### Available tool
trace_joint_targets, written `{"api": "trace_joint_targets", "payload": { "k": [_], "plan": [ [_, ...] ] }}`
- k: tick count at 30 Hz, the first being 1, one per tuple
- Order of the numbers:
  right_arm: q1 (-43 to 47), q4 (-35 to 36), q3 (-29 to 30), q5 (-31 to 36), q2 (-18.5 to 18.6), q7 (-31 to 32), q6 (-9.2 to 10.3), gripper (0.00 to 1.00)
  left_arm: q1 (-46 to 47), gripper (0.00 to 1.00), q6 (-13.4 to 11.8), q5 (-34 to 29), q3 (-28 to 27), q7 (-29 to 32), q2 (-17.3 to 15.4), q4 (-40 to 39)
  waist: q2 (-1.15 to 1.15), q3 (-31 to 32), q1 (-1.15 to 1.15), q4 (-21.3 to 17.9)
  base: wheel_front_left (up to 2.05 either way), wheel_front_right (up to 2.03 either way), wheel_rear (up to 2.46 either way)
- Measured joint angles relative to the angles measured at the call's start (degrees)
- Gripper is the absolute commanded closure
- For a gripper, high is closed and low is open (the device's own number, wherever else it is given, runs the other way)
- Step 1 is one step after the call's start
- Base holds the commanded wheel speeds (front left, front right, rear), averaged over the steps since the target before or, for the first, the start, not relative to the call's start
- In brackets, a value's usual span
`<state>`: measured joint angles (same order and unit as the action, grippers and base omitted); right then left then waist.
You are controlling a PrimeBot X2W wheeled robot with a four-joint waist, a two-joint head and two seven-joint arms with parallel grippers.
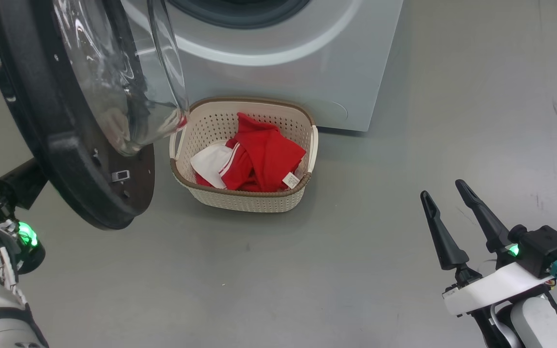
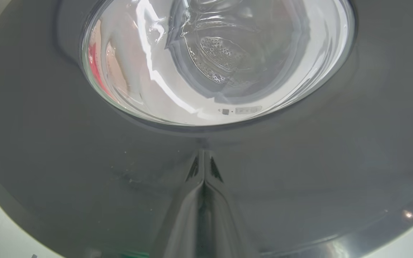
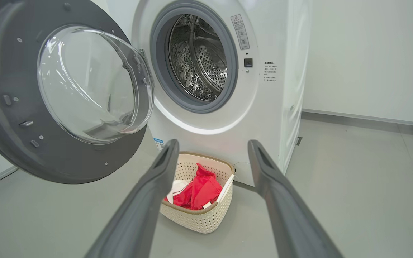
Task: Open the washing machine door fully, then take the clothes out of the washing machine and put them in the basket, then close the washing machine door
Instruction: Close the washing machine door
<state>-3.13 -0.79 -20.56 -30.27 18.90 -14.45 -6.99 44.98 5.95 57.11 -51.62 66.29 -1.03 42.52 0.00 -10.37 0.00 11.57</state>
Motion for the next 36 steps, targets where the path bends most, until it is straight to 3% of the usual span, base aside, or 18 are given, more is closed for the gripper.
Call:
{"api": "trace_joint_targets", "payload": {
  "k": [8,19,28,36],
  "plan": [
    [0.0,-0.43,-0.31,0.02,-0.52,0.0,0.0,0.0,-0.36,1.0,0.78,5.24,4.69,-0.15,0.02,3.05,0.0,0.56,0.0,-0.08,0.0,0.0,0.0],
    [0.02,-1.11,-0.04,0.18,-1.02,0.0,0.0,0.0,-2.92,1.0,0.94,5.08,9.56,-7.0,0.29,-0.99,0.0,1.01,0.0,-0.45,0.0,0.0,0.0],
    [0.24,-1.49,1.94,0.19,-1.99,0.0,0.0,0.0,-6.98,1.0,0.97,-5.84,16.96,-18.14,0.16,-17.02,0.0,1.74,0.0,0.72,0.0,0.0,0.0],
    [1.34,-1.59,1.9,0.69,-2.9,0.0,0.0,0.0,-15.81,1.0,0.98,-15.83,29.53,-25.15,-5.59,-29.96,0.0,2.49,0.0,2.28,0.0,0.0,0.0]
  ]
}}
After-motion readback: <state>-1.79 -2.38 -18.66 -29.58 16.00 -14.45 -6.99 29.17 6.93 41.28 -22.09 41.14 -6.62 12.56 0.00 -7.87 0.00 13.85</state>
